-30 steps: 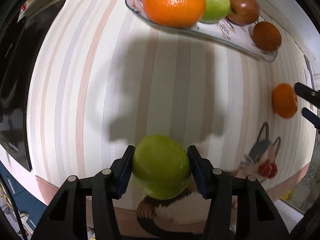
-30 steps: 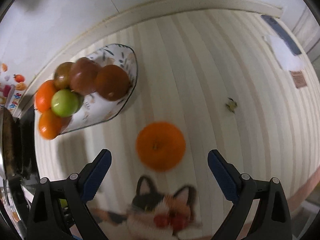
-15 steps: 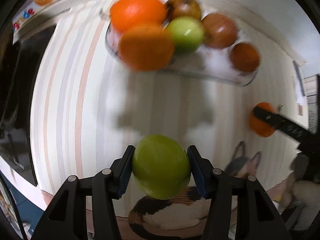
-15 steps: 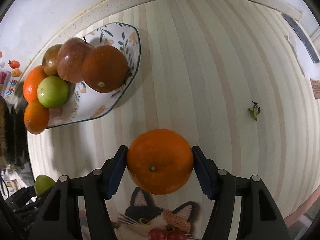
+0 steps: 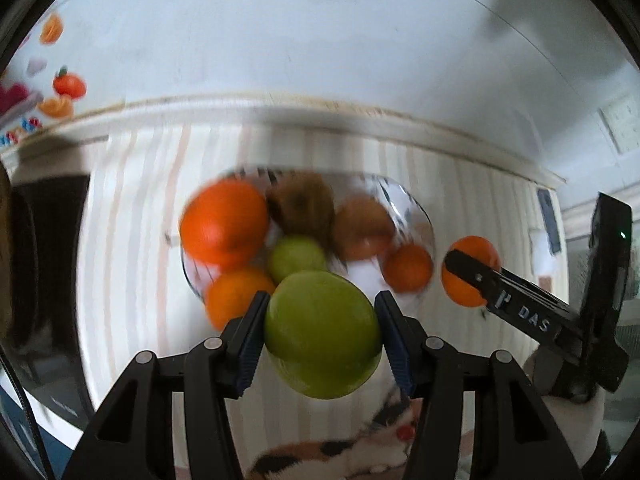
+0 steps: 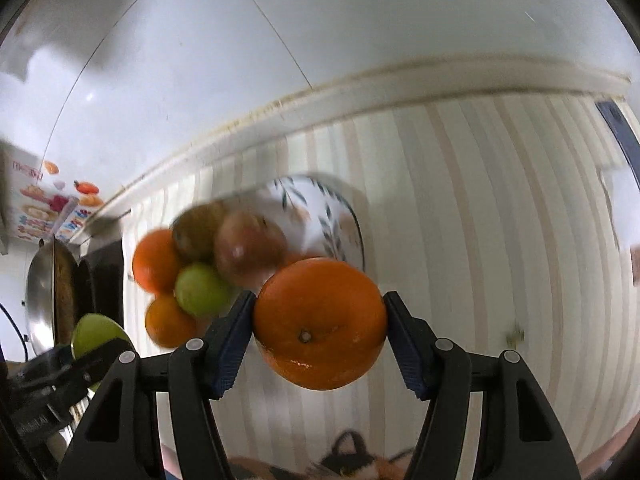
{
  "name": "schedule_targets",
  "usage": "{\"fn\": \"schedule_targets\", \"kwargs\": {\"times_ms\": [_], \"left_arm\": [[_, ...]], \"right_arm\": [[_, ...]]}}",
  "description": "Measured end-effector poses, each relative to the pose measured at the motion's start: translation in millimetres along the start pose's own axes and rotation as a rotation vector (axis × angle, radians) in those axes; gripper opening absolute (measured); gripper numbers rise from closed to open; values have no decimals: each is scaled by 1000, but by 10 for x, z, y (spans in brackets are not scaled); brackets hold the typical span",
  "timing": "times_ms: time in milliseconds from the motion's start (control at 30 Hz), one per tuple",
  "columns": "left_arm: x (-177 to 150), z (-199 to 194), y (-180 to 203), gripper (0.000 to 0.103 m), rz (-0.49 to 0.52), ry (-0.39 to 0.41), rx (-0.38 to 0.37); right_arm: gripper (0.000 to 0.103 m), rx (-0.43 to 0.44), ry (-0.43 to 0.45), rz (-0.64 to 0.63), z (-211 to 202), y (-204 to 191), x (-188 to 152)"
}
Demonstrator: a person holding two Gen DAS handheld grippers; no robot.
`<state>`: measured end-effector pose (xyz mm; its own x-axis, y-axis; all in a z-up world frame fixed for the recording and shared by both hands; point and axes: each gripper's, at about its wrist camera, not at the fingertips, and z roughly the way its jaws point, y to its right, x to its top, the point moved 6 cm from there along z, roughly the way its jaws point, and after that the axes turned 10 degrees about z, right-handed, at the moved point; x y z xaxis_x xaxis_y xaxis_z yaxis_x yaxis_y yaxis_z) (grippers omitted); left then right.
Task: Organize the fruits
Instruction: 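Carry the green apple and tangerine over the floral plate with both tools, then lower both fruits onto the plate and open both tools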
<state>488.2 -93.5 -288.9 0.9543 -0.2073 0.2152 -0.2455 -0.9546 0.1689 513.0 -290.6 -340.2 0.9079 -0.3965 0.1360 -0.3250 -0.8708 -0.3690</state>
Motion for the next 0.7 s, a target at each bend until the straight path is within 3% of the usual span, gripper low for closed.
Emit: {"fn": "schedule_targets", "kwargs": {"times_ms": [67, 233, 700], "left_arm": [[287, 140, -81, 51, 2, -18, 17], [527, 417, -184, 51, 5, -77, 22], [484, 733, -225, 51, 2, -161, 65]], "right_arm": [[67, -14, -1, -13, 106, -92, 157], [67, -46, -20, -30, 304, -147, 361], [67, -81, -95, -59, 665, -170, 412]]}}
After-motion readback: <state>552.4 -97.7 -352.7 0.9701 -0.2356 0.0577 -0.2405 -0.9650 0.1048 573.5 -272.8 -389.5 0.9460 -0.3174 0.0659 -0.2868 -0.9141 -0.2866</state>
